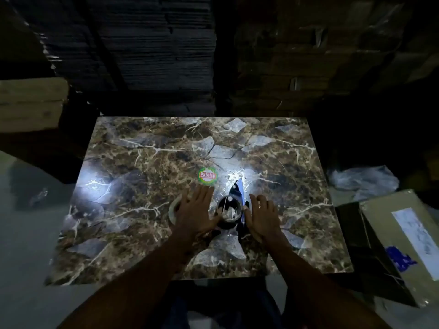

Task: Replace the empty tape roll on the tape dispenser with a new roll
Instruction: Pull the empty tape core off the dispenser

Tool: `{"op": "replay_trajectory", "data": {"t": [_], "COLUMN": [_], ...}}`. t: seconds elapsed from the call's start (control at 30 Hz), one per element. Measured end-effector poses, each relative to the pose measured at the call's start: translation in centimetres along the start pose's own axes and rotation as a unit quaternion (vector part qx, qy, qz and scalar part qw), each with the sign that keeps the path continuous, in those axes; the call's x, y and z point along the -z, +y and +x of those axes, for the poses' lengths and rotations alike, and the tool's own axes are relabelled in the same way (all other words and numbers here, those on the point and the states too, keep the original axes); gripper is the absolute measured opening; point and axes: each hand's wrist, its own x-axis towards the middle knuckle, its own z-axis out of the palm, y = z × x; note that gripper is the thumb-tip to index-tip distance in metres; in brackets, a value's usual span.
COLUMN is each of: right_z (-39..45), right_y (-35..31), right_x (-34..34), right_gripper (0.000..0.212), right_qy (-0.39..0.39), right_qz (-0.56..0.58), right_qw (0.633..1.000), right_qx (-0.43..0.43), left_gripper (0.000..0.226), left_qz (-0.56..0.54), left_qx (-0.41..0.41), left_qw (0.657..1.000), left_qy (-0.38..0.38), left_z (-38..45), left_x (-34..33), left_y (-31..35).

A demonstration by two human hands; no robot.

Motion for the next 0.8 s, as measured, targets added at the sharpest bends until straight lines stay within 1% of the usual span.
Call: {"op": "replay_trajectory", "data": {"t": [0.03, 0.1, 0.13, 0.2, 0.27, 0.3, 0.37, 0.47, 0.57, 0.6, 0.7, 0.8], "right_z": [0.0, 0.2, 0.3, 0.4, 0.6, 0.7, 1.1, 1.7, 2.0, 2.1, 2.6, 2.9], "right_y": [0.0, 0.3, 0.4, 0.4, 0.7, 0.7, 0.9, 0.4, -0.1, -0.2, 0.1, 0.5], "right_x": [-0.2, -0.9, -1.1, -1.8, -2.6, -2.9, -3.6, -4.2, -4.3, -4.5, -5.0, -5.2], "right_gripper": [0.056, 0.052, 0.05, 0.053, 0.054, 0.054, 0.05, 0.038, 0.024, 0.023, 0.022, 0.016], "right_qy": [0.001, 0.0, -0.012, -0.008, 0.009, 0.018, 0.026, 0.043, 0.048, 0.046, 0.041, 0.047], "right_qz": [0.017, 0.056, 0.086, 0.168, 0.241, 0.259, 0.284, 0.321, 0.39, 0.409, 0.43, 0.462], "right_qw": [1.0, 0.998, 0.996, 0.984, 0.968, 0.964, 0.957, 0.945, 0.917, 0.909, 0.9, 0.885], "right_qx": [-0.005, -0.019, -0.035, -0.056, -0.064, -0.062, -0.055, -0.038, -0.061, -0.066, -0.057, -0.031], "left_gripper": [0.097, 0.101, 0.103, 0.108, 0.111, 0.112, 0.11, 0.094, 0.082, 0.084, 0.095, 0.091], "left_qz": [0.006, 0.008, 0.007, -0.006, 0.001, 0.004, -0.005, -0.035, -0.033, -0.028, -0.032, -0.058], "left_qx": [-0.011, -0.026, -0.029, -0.038, -0.043, -0.041, -0.035, -0.023, -0.031, -0.034, -0.046, -0.074], "left_qw": [1.0, 0.999, 0.999, 0.998, 0.997, 0.997, 0.998, 0.999, 0.999, 0.999, 0.997, 0.989], "left_qy": [-0.015, -0.021, -0.034, -0.057, -0.064, -0.059, -0.046, -0.021, 0.008, 0.019, 0.058, 0.117], "left_z": [0.1, 0.4, 0.5, 0.9, 1.0, 1.0, 1.0, 1.4, 1.6, 1.7, 1.4, 1.1], "left_x": [-0.4, -0.7, -0.8, -1.0, -1.1, -1.3, -1.6, -2.1, -2.2, -2.3, -2.7, -3.5], "left_y": [0.2, 0.8, 1.0, 1.3, 1.3, 1.4, 1.6, 1.8, 2.2, 2.2, 2.2, 2.0]}}
